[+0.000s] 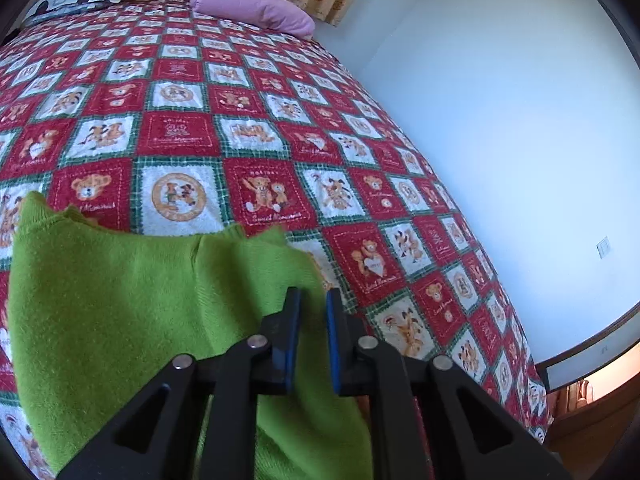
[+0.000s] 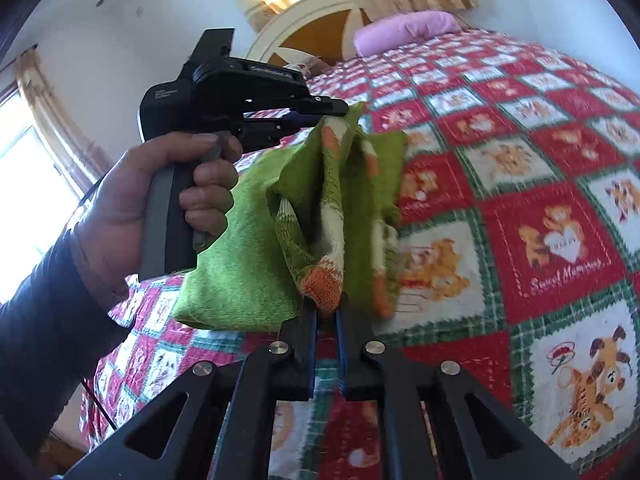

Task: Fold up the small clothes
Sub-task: 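Lift the sweater side with both tools and fold it over the body, then open the left tool while the right tool keeps holding the folded edge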

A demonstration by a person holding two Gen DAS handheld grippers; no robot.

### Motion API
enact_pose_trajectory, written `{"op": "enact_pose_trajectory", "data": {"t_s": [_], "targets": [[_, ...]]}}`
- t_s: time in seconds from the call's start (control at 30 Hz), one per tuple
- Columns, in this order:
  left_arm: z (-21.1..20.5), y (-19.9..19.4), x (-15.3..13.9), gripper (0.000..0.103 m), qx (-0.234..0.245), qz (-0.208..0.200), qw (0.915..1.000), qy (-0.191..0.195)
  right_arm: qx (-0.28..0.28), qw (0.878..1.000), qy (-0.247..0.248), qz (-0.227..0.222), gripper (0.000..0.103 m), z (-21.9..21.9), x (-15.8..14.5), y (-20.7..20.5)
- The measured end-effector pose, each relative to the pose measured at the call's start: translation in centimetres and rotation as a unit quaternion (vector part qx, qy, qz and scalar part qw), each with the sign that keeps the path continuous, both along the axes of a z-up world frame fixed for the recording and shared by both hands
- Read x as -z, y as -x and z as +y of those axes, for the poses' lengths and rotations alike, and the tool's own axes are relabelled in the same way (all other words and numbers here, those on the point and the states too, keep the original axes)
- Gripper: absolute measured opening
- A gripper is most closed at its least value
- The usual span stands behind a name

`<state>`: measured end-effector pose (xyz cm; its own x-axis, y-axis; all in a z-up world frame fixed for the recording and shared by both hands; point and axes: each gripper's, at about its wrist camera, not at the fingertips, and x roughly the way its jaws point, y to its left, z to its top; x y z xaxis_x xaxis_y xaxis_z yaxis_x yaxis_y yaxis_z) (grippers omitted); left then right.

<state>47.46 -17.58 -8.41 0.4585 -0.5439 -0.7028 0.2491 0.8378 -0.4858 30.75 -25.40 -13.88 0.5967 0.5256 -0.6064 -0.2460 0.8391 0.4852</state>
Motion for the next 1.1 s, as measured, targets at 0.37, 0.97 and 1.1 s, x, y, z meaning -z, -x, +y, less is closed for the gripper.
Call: {"op": "enact_pose_trajectory", "data": {"t_s": [0.37,0.97,1.1], "targets": [[6.7,8.9,-2.5,0.079,-0.011,-0.107,0.9931,-0.046,0.037,0.999,0.005,-0.001,0.043,-2.4,0.0,1.1],[12.7,13.5,5.1,0.103,-0.102,-0.082,0.9896,-0.06,0.029,0.997,0.064,0.044,0.015,3.6,-1.9,-11.3],[12.3,13.3,6.2,0.103,-0.09,-0.064,0.9923,-0.056,0.052,0.994,0.088,0.036,0.015,2.6,-1.4,-10.9]]}}
